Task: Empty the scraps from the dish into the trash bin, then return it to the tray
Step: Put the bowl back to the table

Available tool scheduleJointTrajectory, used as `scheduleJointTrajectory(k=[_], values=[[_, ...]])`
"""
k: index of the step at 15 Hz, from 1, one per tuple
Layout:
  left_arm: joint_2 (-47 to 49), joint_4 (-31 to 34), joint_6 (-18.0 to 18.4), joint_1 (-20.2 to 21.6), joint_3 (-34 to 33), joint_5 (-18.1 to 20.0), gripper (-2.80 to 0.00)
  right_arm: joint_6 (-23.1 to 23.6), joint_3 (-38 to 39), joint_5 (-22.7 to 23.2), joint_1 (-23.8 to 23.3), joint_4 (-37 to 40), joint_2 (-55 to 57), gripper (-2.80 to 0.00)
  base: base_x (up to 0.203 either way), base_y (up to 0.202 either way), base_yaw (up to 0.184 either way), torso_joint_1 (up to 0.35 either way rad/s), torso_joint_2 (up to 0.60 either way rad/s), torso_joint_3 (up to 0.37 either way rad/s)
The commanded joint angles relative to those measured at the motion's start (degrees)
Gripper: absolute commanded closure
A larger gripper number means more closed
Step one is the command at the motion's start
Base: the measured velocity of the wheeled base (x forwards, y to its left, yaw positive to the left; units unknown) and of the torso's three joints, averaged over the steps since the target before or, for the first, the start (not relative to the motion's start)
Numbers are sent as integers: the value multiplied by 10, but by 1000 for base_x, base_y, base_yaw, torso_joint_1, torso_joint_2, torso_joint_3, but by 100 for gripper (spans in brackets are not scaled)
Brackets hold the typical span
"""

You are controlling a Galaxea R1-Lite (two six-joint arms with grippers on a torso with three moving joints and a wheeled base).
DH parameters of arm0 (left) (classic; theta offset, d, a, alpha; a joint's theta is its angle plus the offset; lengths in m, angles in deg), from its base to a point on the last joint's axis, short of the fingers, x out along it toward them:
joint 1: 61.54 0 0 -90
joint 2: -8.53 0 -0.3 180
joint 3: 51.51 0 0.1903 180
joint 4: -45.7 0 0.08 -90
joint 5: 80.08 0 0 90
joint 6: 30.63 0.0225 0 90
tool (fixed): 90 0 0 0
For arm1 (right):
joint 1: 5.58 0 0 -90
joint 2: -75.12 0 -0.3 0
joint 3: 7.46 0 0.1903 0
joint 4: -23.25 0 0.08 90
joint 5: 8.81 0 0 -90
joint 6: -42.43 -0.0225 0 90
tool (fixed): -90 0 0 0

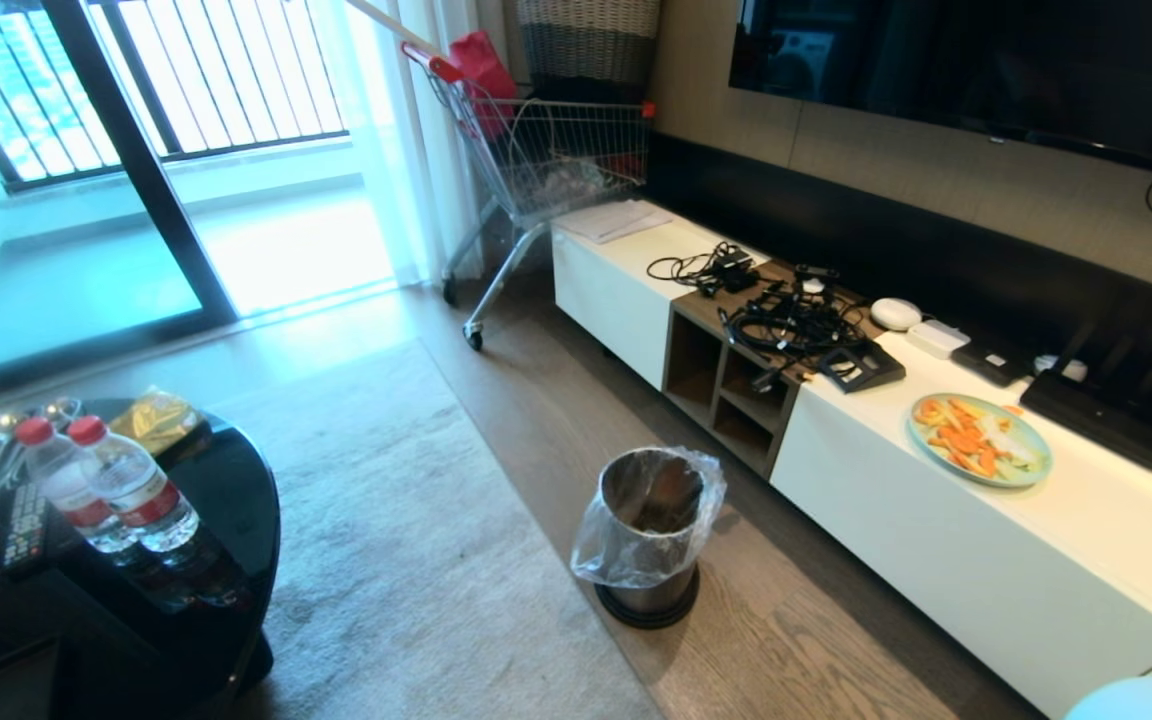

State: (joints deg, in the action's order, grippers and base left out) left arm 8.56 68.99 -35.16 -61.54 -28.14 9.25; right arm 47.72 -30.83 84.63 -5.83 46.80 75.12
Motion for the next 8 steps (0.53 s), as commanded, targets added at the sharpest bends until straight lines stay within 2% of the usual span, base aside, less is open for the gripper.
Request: scheduleJointTrajectory(k=[1,6,8], values=[[0,0,0,0,0,0,0,1,0,0,0,0,1,0,0,0,0,0,0,0],[0,0,0,0,0,0,0,1,0,1,0,0,1,0,-9,0,0,4,0,0],[0,0,0,0,0,0,0,1,0,1,0,0,1,0,-148,0,0,6,3,1]])
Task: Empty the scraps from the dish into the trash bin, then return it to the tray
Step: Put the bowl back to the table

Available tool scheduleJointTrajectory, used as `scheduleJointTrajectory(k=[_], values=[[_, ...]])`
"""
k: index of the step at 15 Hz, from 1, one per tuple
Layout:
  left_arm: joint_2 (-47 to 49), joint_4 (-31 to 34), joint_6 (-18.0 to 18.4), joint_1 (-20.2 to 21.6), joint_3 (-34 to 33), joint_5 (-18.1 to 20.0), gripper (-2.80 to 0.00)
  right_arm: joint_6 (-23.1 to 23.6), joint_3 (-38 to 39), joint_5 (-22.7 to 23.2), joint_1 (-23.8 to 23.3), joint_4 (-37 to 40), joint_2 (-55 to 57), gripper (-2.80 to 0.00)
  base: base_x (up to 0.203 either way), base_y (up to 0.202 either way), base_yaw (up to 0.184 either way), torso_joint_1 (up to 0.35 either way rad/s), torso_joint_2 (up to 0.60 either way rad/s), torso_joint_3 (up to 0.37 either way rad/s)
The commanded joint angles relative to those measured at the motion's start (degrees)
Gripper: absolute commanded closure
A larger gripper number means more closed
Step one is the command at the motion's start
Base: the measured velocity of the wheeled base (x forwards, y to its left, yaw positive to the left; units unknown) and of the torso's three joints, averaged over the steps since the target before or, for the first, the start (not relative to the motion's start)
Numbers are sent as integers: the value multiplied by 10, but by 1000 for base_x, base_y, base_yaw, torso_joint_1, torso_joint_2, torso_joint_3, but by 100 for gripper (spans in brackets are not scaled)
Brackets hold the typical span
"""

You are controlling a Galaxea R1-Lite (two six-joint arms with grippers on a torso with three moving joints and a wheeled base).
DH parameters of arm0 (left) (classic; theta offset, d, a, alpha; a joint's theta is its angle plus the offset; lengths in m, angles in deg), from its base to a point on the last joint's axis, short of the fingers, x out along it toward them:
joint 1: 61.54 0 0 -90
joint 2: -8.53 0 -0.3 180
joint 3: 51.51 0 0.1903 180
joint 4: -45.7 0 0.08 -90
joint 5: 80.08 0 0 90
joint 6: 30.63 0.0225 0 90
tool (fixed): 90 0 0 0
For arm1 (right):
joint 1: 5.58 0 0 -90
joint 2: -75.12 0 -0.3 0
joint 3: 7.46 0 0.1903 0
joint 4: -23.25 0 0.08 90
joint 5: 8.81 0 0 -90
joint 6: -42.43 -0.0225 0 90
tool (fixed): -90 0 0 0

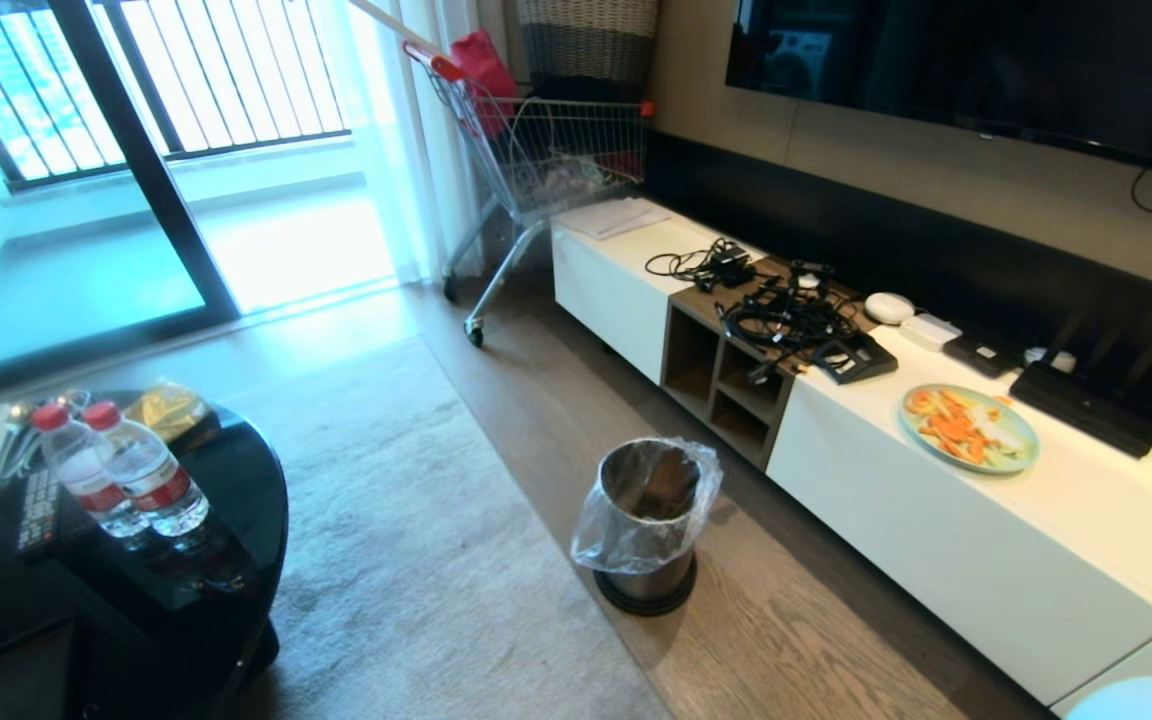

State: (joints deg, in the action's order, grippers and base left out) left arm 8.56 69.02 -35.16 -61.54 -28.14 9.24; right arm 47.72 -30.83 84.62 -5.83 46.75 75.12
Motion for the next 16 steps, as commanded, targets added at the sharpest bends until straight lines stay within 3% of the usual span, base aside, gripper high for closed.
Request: scheduleJointTrajectory(k=[1,12,16], values=[[0,0,0,0,0,0,0,1,0,0,0,0,1,0,-185,0,-3,-2,2,5],[0,0,0,0,0,0,0,1,0,0,1,0,1,0,-187,0,-1,3,3,1],[0,0,0,0,0,0,0,1,0,0,0,0,1,0,-48,0,0,0,2,1]])
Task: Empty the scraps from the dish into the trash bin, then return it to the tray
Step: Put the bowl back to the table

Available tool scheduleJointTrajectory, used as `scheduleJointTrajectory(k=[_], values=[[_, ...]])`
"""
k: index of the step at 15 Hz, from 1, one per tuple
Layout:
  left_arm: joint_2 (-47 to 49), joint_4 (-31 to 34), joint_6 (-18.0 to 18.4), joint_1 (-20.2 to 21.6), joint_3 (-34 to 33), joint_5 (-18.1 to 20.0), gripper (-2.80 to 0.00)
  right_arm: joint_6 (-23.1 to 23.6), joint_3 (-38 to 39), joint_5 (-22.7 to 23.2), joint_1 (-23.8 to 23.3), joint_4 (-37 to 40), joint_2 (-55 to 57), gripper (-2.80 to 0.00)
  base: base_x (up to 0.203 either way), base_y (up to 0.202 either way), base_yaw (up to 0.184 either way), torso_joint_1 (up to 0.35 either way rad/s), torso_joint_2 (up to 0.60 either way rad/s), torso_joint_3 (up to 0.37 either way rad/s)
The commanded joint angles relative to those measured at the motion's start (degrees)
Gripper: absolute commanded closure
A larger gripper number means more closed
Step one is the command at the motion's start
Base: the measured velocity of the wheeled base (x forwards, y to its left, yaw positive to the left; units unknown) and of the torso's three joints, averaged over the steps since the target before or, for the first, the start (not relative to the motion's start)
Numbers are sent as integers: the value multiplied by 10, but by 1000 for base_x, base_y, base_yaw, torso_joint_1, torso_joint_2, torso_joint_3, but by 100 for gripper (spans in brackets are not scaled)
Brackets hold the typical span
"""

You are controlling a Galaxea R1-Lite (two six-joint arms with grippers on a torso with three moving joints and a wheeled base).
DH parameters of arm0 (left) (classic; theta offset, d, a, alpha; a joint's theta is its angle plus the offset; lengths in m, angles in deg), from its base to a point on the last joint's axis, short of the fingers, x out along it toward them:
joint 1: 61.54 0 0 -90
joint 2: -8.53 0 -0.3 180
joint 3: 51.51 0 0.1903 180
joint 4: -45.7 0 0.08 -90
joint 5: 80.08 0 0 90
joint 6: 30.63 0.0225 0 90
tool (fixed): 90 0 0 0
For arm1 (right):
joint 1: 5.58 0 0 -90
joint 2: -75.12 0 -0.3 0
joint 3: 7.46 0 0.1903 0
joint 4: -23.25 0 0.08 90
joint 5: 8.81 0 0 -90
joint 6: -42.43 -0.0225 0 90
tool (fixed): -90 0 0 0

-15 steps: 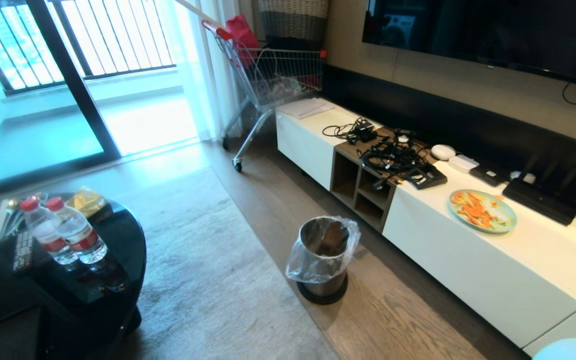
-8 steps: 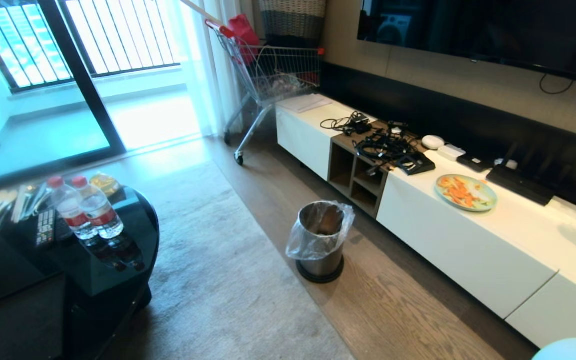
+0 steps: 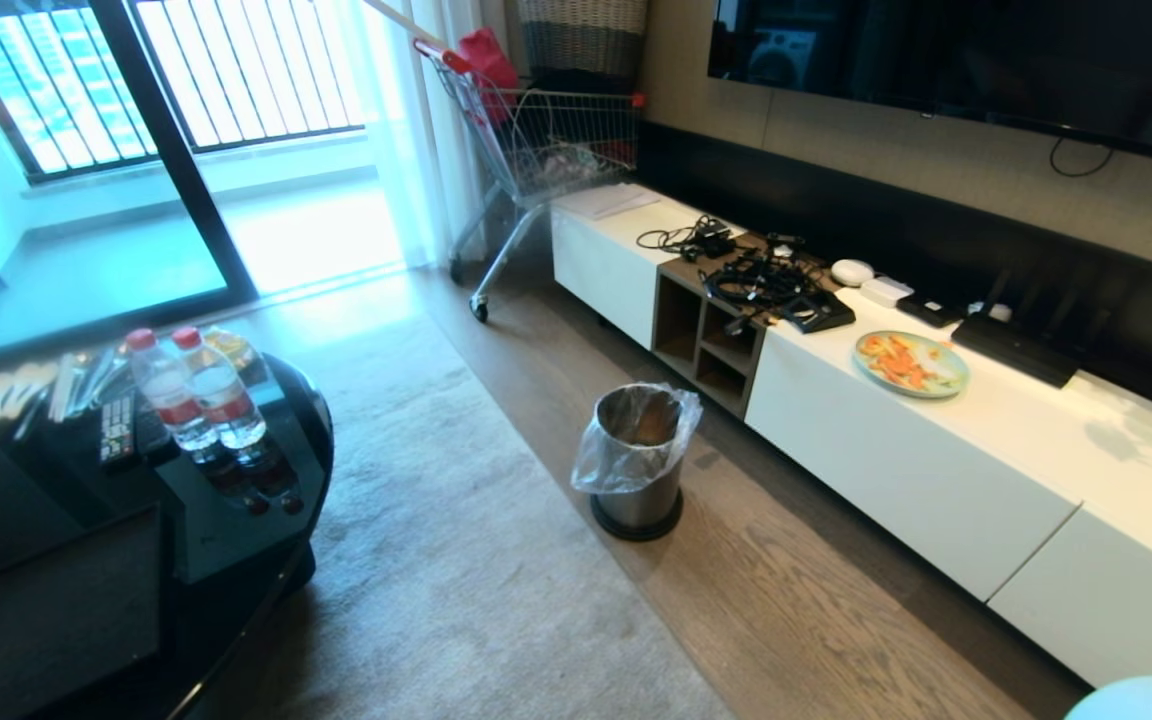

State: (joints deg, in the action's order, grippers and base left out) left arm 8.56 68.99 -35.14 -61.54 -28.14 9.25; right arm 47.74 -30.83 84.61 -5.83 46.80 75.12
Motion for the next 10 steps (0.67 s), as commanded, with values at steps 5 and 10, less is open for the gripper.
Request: scheduleJointTrajectory(k=[5,10], values=[[0,0,-1,0,0,0,0,0,0,1,0,0,1,0,0,0,0,0,0,0],[0,0,-1,0,0,0,0,0,0,0,1,0,1,0,0,0,0,0,0,0]])
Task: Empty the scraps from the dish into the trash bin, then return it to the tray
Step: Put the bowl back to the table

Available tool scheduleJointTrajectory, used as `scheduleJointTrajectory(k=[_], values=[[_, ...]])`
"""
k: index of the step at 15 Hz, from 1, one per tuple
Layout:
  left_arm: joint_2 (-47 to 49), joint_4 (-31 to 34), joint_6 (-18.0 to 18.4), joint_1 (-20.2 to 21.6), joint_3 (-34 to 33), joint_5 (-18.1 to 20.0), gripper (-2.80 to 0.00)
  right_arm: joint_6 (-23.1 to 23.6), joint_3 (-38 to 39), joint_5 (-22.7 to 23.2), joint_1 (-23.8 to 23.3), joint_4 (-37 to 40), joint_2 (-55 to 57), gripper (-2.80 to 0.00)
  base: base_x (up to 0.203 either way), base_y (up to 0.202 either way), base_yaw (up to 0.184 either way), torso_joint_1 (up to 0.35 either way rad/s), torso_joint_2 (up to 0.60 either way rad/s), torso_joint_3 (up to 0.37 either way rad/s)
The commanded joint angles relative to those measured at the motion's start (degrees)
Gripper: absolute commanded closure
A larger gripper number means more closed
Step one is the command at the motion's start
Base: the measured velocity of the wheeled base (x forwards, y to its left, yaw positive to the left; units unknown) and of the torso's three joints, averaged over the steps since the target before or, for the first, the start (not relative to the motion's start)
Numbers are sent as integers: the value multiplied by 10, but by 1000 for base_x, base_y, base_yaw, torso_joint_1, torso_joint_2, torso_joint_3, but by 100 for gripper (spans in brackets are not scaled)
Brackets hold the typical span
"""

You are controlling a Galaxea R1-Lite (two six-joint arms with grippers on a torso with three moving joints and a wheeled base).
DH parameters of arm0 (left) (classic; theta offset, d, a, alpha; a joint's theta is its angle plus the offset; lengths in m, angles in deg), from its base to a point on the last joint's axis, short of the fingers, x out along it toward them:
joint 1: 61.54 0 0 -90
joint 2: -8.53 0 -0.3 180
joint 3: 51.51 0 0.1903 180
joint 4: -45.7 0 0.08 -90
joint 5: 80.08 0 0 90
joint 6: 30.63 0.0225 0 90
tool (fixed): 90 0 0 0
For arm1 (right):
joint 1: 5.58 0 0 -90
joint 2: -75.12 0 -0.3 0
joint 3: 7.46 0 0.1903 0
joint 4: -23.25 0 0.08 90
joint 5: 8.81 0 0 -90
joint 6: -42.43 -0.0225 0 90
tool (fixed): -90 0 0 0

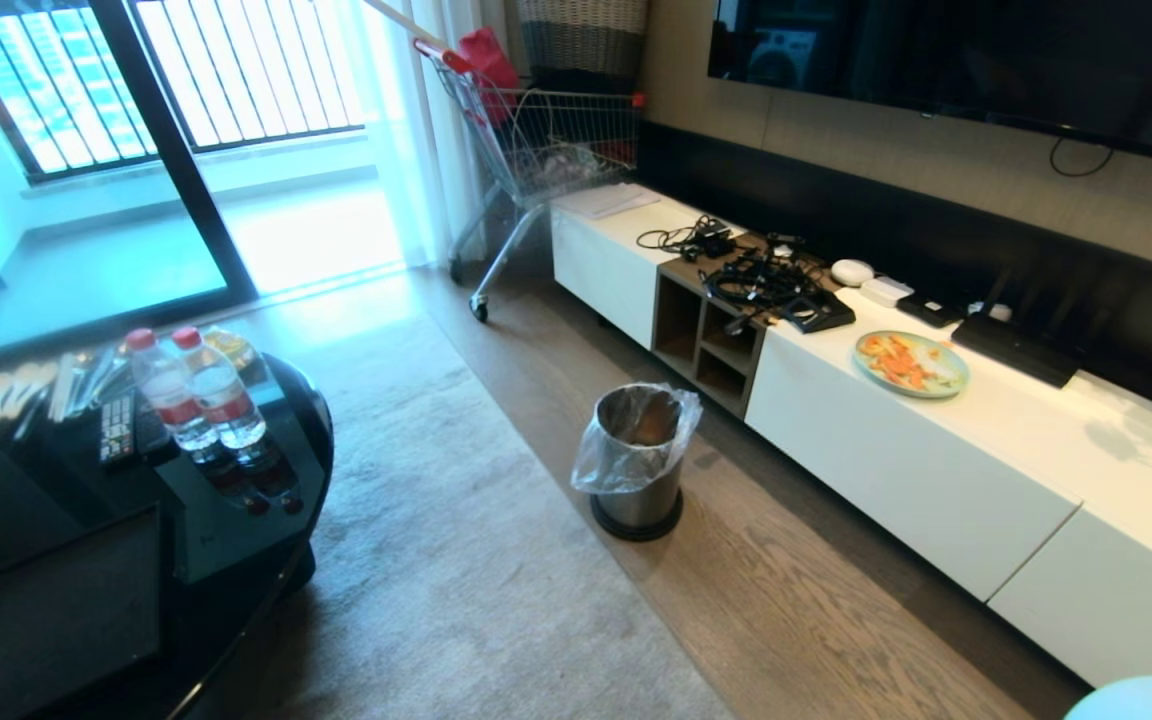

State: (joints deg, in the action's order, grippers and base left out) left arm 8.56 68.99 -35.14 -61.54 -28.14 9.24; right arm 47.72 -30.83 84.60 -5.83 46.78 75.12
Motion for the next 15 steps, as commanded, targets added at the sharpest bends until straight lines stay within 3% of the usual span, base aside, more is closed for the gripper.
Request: scheduleJointTrajectory(k=[1,15], values=[[0,0,-1,0,0,0,0,-1,0,1,0,-1,1,0,0,0,0,0,0,0],[0,0,-1,0,0,0,0,0,0,1,0,0,1,0,0,0,4,0,0,0]])
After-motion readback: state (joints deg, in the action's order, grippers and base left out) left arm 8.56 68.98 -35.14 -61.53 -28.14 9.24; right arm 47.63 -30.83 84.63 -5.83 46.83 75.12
